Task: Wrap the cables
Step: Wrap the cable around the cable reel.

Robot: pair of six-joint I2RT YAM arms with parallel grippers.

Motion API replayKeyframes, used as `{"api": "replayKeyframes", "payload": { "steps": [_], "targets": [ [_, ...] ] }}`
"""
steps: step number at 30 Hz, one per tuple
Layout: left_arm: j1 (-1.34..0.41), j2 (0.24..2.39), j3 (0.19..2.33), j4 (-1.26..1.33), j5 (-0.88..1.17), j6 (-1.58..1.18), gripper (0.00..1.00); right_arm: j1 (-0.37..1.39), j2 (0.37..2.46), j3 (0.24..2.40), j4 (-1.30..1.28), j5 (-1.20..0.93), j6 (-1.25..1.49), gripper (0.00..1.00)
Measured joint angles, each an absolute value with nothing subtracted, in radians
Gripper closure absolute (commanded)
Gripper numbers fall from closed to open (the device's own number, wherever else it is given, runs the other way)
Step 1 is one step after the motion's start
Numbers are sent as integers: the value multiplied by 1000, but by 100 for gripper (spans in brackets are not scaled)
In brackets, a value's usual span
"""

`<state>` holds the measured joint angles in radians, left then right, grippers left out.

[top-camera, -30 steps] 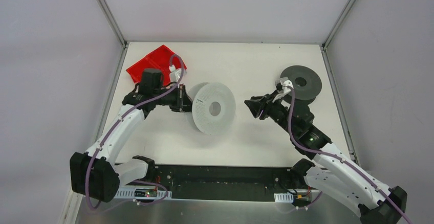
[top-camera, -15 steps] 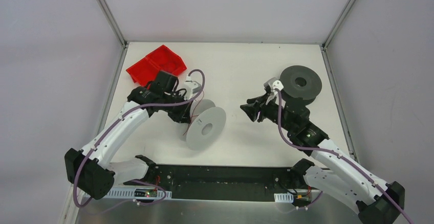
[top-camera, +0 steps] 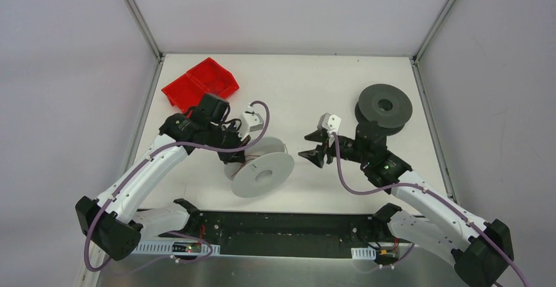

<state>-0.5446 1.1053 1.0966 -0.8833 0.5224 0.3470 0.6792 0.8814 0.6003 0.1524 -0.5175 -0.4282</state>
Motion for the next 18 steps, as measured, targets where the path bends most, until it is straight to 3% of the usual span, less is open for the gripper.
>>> {"api": "replayKeyframes", "payload": {
  "steps": [10, 18],
  "targets": [
    [-544, 1090, 1108, -907, 620, 451, 100, 679, 808, 525, 113, -578, -583, 42],
    [-545, 1020, 1108, -933, 707, 607, 100, 678, 810, 574, 15, -653, -688, 48]
  ]
}}
